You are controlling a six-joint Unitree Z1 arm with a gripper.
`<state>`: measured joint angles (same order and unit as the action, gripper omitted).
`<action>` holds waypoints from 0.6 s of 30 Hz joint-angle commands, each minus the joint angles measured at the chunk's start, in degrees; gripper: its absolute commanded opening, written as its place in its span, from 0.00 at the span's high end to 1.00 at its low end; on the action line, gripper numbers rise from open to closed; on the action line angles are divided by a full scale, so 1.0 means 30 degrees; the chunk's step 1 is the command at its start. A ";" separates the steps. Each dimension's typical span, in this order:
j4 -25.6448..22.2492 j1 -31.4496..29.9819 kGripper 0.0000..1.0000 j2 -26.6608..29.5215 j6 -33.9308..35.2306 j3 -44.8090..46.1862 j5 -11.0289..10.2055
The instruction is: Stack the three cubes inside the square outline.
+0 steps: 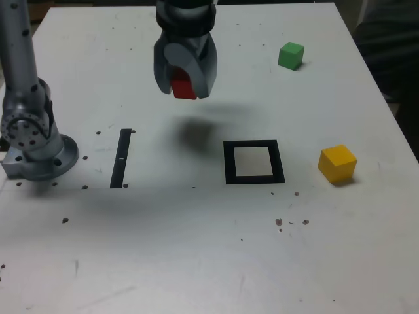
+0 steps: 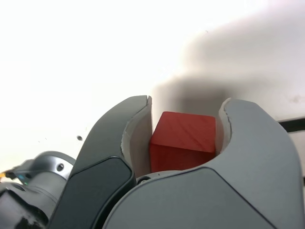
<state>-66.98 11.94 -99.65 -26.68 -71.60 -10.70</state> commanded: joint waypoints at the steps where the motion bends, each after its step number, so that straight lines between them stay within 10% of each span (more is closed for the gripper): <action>1: -0.0165 -0.0614 0.72 0.0124 0.0717 -0.0290 0.0134; 18: -0.0863 -0.4395 0.72 -0.0564 0.6633 -0.1175 0.1165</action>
<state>-69.48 -1.01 -100.78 -7.09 -74.61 -7.38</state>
